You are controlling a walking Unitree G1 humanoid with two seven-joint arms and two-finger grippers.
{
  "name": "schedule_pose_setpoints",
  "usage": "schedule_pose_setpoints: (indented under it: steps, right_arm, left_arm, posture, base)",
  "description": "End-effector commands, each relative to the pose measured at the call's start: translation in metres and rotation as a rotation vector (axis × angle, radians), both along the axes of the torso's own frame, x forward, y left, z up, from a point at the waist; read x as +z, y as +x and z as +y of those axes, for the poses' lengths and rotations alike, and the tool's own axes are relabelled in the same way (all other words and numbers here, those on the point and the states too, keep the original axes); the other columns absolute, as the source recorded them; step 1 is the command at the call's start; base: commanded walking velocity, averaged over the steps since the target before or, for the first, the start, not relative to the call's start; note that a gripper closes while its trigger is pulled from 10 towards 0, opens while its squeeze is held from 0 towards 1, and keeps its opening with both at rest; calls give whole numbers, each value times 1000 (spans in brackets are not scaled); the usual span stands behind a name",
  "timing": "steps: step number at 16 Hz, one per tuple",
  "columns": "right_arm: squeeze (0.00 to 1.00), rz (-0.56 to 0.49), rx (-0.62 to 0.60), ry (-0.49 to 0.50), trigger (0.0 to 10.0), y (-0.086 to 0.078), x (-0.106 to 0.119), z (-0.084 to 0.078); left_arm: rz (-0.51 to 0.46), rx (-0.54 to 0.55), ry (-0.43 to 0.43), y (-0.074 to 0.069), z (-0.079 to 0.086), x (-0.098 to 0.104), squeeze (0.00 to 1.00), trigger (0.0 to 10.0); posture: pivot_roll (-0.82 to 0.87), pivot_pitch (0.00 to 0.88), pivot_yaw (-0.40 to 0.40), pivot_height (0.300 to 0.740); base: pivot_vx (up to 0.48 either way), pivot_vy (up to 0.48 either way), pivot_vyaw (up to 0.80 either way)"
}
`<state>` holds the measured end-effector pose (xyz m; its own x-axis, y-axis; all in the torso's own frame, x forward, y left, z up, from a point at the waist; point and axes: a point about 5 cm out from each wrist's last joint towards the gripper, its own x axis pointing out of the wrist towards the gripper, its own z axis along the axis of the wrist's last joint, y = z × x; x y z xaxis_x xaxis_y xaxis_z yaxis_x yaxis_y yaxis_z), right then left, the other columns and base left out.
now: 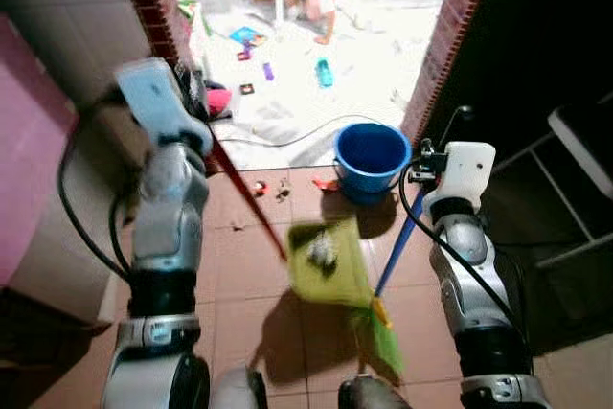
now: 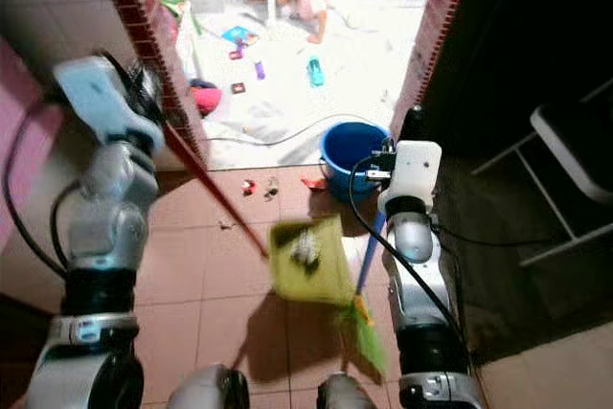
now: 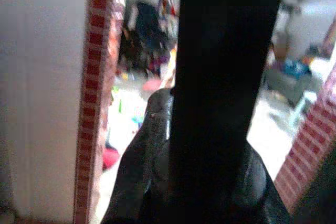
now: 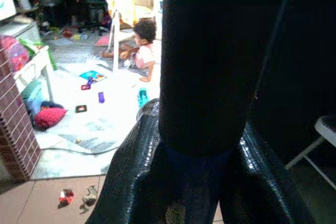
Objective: Sweep floor
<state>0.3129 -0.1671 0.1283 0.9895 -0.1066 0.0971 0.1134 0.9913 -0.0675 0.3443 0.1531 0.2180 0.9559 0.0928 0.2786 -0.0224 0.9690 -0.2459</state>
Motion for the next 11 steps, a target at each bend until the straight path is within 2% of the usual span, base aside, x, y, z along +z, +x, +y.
schedule_pose_setpoints:
  steps: [1,3,7,11]
  right_arm:
    - [0,54,-37,-66,10000,0,-8,-6]
    - [0,65,-126,-81,10000,-1,-9,-20]
    - [0,52,-127,-96,10000,-2,-8,-22]
    - [0,65,-129,-98,10000,-4,-12,-21]
  left_arm:
    - [-99,34,-9,-3,7,24,0,10000]
    - [-114,27,-9,-2,8,28,0,10000]
    - [-164,18,-23,0,8,47,0,10000]
    - [-200,14,-24,-1,10,59,0,10000]
  posture:
    - [-110,31,29,740]
    - [-113,29,30,740]
    - [-113,29,29,740]
    - [-112,28,34,740]
  base:
    - [0,0,0]
    - [0,0,-800]
    - [322,0,-800]
    - [366,0,-102]
